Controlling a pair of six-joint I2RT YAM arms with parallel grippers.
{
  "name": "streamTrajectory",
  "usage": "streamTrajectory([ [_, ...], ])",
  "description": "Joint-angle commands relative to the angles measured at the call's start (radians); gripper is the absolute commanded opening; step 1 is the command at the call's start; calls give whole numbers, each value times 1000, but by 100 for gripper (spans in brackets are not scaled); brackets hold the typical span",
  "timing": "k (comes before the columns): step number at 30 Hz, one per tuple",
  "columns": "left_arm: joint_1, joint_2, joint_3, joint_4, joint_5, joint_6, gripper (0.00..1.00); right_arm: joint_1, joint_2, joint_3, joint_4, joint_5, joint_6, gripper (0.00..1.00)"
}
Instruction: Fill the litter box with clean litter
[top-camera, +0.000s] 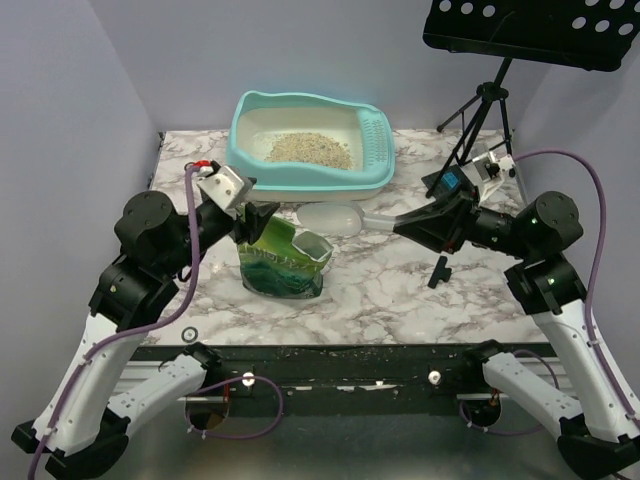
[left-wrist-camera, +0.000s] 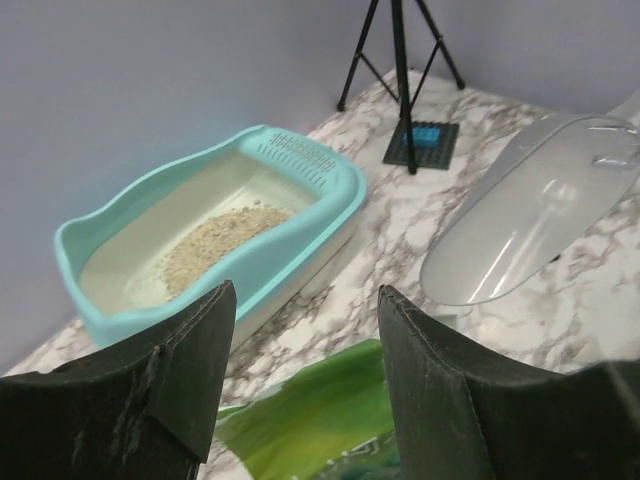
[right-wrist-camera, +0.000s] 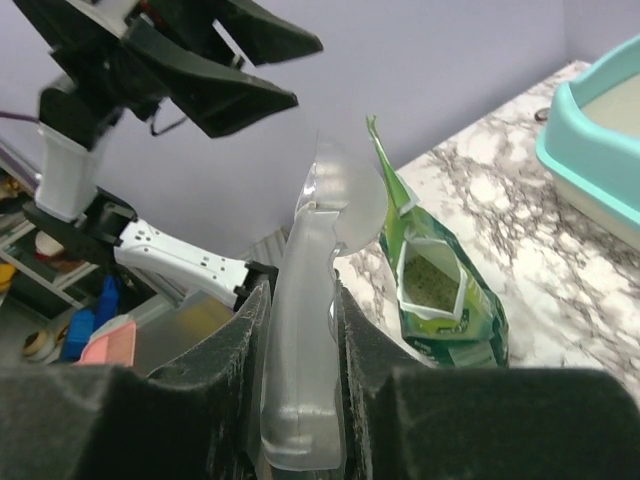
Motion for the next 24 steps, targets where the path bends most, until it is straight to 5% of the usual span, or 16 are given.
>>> streamTrajectory([
  [1,-69,89,108,-267,-194,228,70,-2,-10,44,-226,24,-118,1],
  [9,-106,197,129,-391,-165,352,74,-4,-79,52,-373,42,-201,1],
  [24,-71,310,149,-451,-213,411,79,-2,-170,-77,-341,-1,-192,1],
])
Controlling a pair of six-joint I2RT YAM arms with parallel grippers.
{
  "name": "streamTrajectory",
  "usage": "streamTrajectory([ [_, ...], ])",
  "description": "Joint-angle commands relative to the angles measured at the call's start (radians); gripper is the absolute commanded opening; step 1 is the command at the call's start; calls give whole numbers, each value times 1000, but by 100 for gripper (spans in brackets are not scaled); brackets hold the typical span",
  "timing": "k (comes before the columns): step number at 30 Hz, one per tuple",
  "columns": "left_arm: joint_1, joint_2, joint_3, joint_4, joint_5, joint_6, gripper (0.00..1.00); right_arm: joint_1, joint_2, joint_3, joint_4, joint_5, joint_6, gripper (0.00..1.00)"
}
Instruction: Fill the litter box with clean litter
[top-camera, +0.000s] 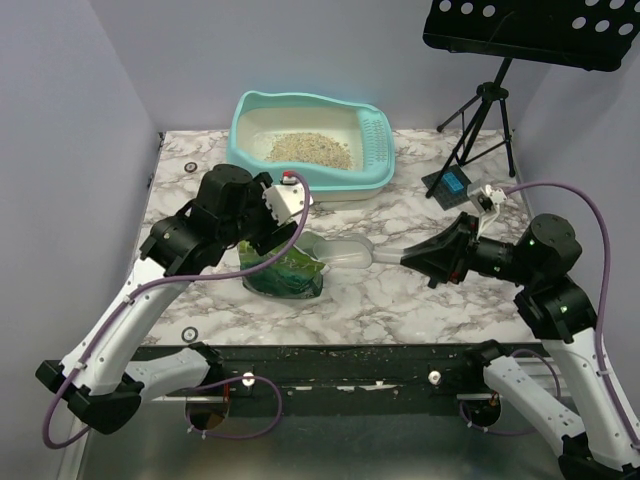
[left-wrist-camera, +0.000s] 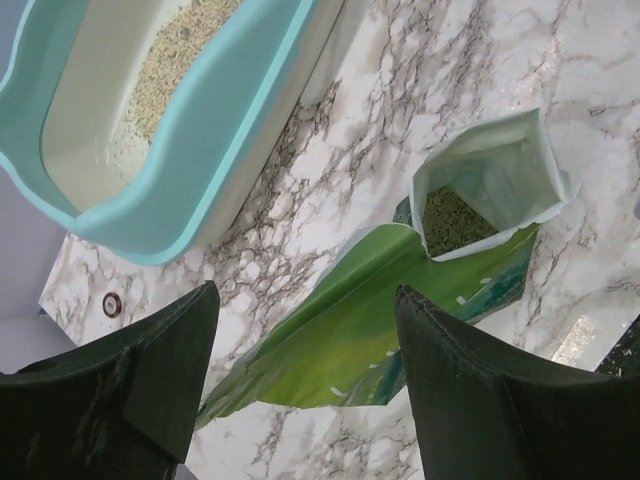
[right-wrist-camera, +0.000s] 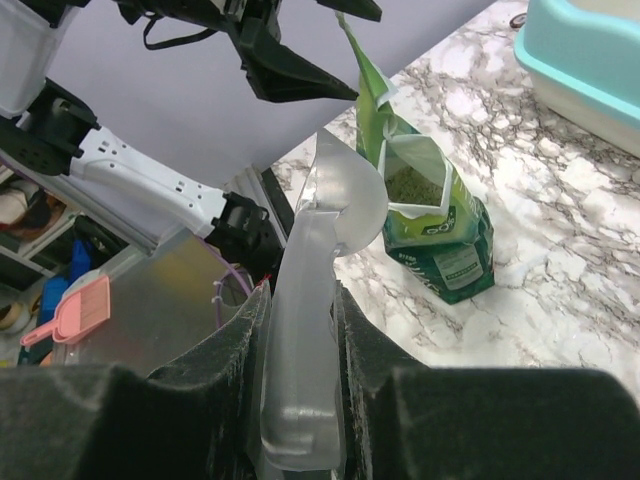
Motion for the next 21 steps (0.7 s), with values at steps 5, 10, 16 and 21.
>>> streamTrajectory([
  [5,72,76,-30,31,1,46,79,-4,-27,-41,22,-39,2,1],
  [10,79,65,-86,35,17,29,79,-4,-4,-34,22,-54,15,1],
  [16,76,-9,-191,60,55,-14,68,-2,31,-15,-1,-35,15,1],
  [21,46,-36,-186,40,75,-71,18,-2,74,33,-56,7,-5,1],
])
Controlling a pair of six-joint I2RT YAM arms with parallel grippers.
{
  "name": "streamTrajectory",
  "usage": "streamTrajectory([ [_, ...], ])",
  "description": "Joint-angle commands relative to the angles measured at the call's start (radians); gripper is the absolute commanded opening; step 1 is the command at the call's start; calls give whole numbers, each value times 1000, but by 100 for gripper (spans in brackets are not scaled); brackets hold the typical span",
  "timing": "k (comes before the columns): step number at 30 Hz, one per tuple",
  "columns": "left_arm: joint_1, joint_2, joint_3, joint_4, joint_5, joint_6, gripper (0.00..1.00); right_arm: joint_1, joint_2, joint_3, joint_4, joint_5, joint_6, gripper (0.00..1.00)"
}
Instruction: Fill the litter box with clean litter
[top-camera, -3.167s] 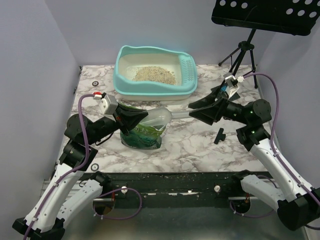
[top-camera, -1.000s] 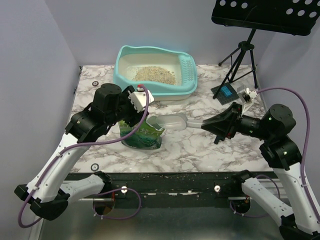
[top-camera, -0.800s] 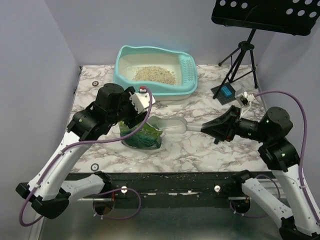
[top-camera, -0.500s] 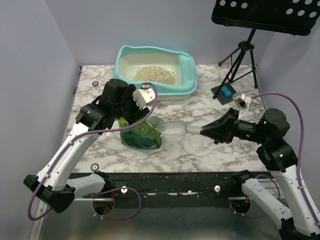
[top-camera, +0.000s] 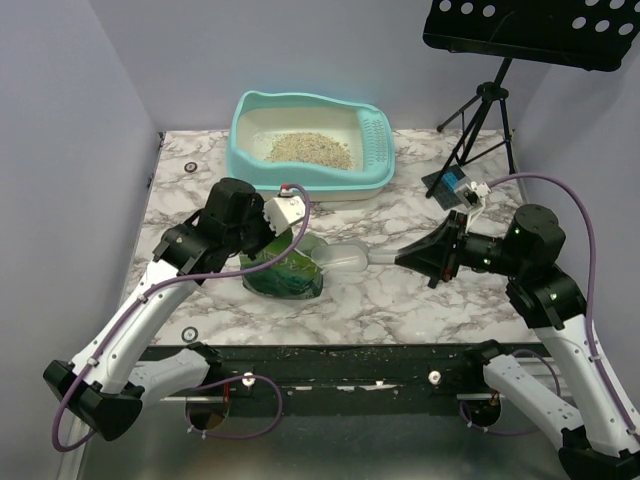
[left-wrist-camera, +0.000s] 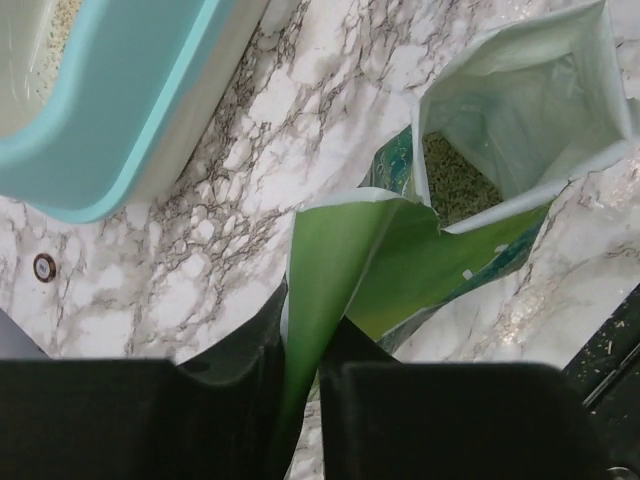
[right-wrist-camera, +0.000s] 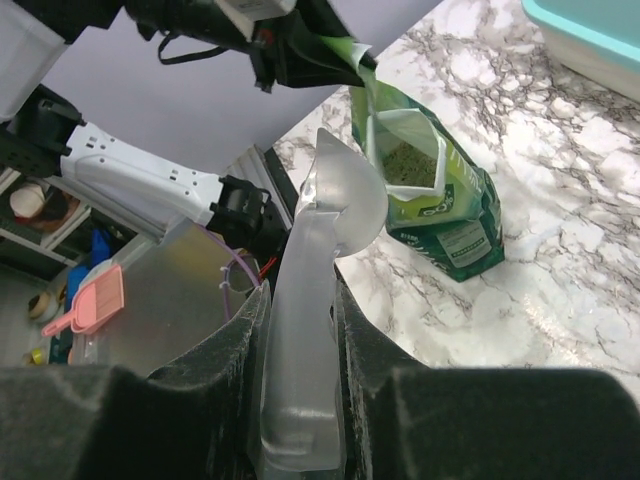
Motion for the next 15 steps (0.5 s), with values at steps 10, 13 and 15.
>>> streamTrajectory([
  [10,-156,-9,-6,13,-41,-187,0,1,157,199,-179,126,-74,1],
  [13,-178,-9,-25,38,-93,-210,0,21,183,225,-235,155,-111,1],
  [15,-184,-20,-36,61,-104,-213,0,32,194,232,-253,188,-122,1],
])
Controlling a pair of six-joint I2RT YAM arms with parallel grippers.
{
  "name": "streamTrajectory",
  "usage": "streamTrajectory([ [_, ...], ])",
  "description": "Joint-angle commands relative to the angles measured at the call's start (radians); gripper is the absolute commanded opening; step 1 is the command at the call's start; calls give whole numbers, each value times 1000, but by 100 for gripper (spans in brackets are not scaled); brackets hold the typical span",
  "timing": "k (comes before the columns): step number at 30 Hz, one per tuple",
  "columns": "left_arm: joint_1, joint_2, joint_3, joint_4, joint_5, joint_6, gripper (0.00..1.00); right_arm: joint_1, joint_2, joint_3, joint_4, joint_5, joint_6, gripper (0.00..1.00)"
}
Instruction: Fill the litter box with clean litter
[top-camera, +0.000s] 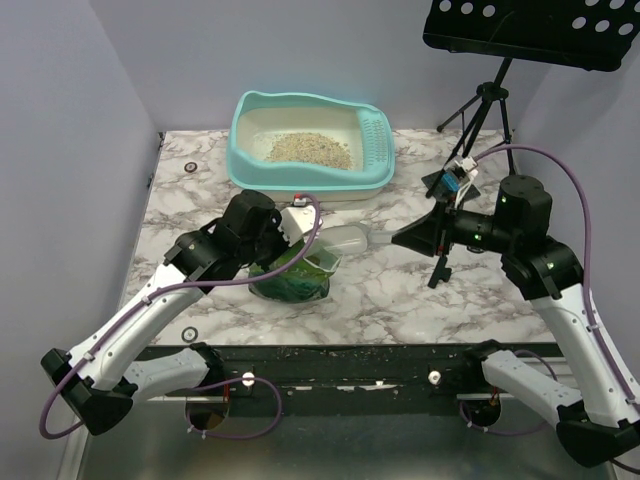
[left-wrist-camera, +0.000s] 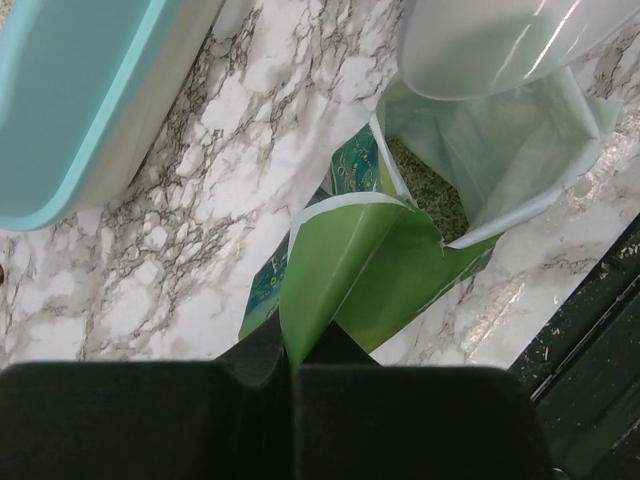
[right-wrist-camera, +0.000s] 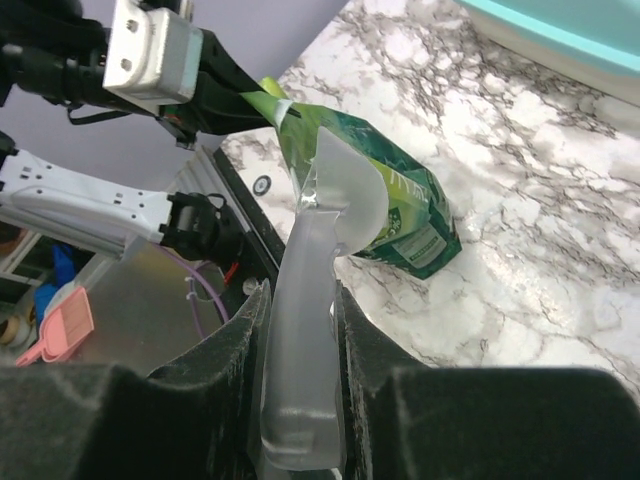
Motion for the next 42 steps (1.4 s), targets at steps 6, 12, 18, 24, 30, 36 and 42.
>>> streamTrajectory([
  [6,-37,-42,-23,101,-70,-72,0,35,68,45,-125,87,-67,1],
  [12,-60,-21,-1,130,-78,-99,0,123,150,58,-135,162,-72,1],
  [18,-143,-47,12,190,-82,-123,0,186,275,81,-105,237,-21,1],
  [24,-225,-103,-25,251,-119,-157,0,204,411,126,-112,310,39,1],
  [30,-253,-133,-149,314,-196,-161,0,221,506,227,-229,418,5,1],
  [36,-258,-154,-247,412,-248,-161,0,235,577,215,-246,403,-10,1],
  [42,-261,-168,-300,469,-243,-157,0,235,637,102,-116,291,29,1],
])
